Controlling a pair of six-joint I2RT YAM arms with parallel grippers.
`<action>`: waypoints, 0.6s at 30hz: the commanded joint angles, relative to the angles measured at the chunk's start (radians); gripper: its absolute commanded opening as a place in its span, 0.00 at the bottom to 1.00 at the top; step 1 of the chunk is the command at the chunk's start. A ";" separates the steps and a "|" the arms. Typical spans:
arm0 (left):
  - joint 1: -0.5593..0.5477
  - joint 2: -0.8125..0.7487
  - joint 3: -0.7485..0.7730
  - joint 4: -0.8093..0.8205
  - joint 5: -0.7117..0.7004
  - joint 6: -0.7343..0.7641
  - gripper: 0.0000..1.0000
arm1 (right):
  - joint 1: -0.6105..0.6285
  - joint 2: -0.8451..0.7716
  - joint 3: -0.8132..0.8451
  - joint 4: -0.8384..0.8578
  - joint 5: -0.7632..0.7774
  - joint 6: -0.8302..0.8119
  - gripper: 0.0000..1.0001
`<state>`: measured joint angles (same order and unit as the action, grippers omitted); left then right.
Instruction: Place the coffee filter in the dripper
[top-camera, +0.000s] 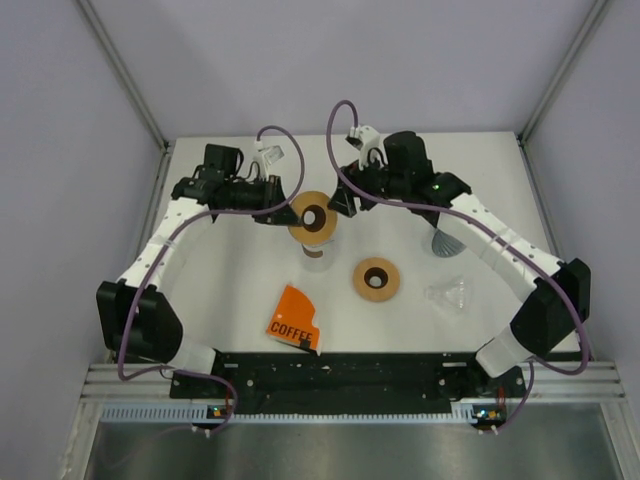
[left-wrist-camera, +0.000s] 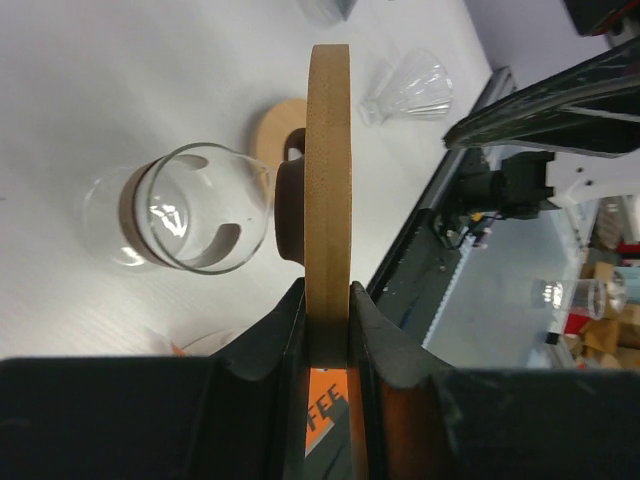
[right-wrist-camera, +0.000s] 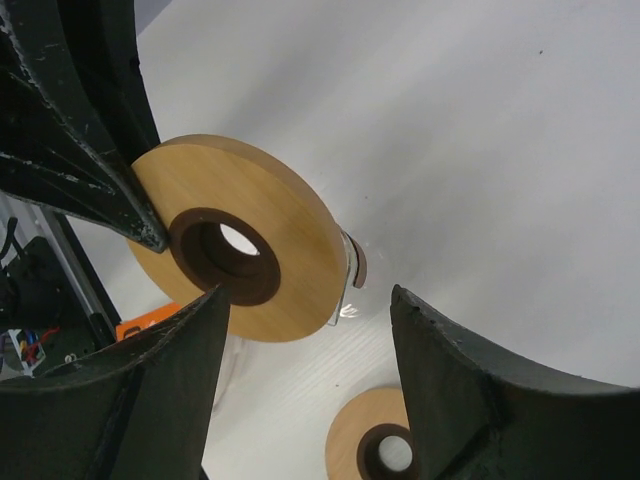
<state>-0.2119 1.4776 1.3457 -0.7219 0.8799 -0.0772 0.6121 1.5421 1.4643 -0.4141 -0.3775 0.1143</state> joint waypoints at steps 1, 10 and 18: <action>0.020 0.041 0.035 0.070 0.209 -0.102 0.00 | -0.012 0.024 0.002 0.020 -0.032 0.022 0.64; 0.040 0.073 -0.039 0.202 0.284 -0.234 0.00 | -0.012 0.098 -0.027 0.041 -0.040 0.062 0.62; 0.043 0.090 -0.051 0.211 0.275 -0.245 0.00 | 0.001 0.153 -0.019 0.089 -0.055 0.110 0.43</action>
<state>-0.1726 1.5646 1.2907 -0.5797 1.0786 -0.2939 0.6064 1.6783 1.4330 -0.3691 -0.4473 0.2008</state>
